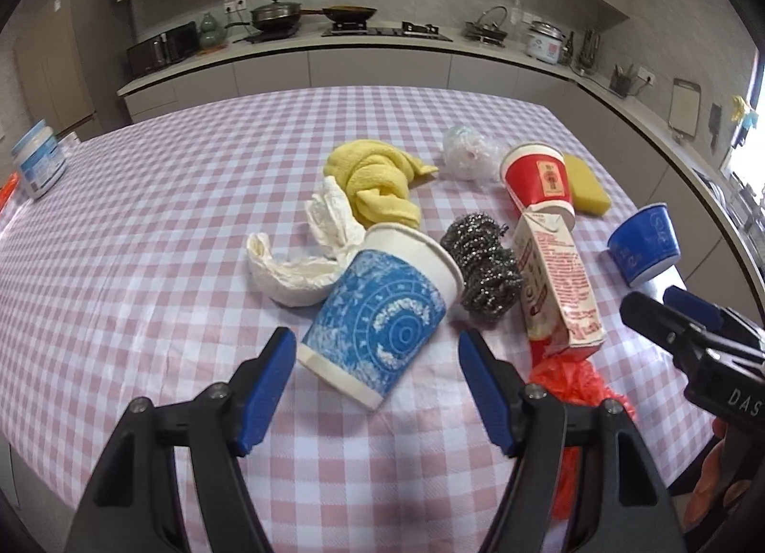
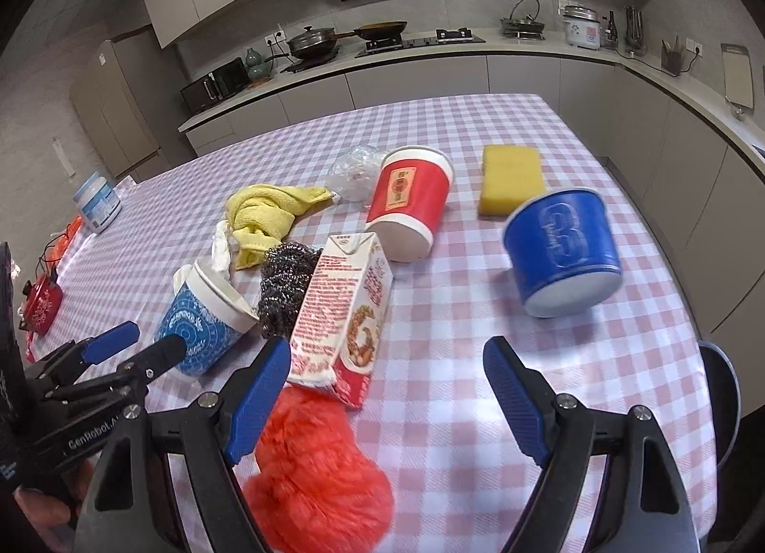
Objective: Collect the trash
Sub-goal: 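Grasp the blue-patterned paper cup with the left tool while the right tool grasps the white red-printed milk carton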
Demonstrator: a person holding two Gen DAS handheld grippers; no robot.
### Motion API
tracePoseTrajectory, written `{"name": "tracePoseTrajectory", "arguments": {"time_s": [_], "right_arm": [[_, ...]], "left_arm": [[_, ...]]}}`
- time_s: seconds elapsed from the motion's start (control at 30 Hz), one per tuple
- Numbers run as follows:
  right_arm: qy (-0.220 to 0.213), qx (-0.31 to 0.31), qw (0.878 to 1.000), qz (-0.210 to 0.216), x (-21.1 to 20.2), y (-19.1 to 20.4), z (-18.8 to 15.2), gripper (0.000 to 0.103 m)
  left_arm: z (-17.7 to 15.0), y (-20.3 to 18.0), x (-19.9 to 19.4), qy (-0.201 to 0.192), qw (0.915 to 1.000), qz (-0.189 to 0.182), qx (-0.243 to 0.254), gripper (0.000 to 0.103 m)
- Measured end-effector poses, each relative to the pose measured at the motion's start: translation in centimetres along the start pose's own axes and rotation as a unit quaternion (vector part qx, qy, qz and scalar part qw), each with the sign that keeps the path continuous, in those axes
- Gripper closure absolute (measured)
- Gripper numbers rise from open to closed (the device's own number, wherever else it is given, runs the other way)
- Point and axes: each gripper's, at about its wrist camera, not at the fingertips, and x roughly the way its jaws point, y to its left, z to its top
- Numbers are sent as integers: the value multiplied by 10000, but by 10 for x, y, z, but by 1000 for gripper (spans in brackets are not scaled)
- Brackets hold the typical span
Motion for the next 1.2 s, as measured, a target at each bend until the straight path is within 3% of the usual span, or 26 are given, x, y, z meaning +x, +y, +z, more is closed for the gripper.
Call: {"name": "tracePoseTrajectory", "arguments": {"time_s": [0.47, 0.7, 0.77, 0.9, 0.93, 1.0, 1.2], "right_arm": [[214, 71, 9997, -130, 45, 21, 14, 19], [395, 51, 9991, -111, 66, 26, 14, 19], [409, 63, 9991, -113, 70, 26, 12, 22], [519, 64, 9986, -40, 77, 26, 10, 59], [557, 73, 9984, -36, 79, 26, 9, 63], [553, 99, 9984, -25, 80, 24, 8, 68], [358, 93, 9993, -5, 66, 23, 8, 68]], "left_arm": [[10, -6, 37, 254, 9986, -349, 307, 31], [10, -4, 34, 171, 9981, -547, 236, 41], [10, -3, 34, 159, 9980, -572, 224, 43], [8, -1, 30, 112, 9977, -652, 138, 45], [7, 1, 28, 90, 9977, -658, 112, 45], [5, 3, 24, 52, 9976, -684, 88, 46], [9, 1, 12, -98, 9969, -778, 51, 47]]}}
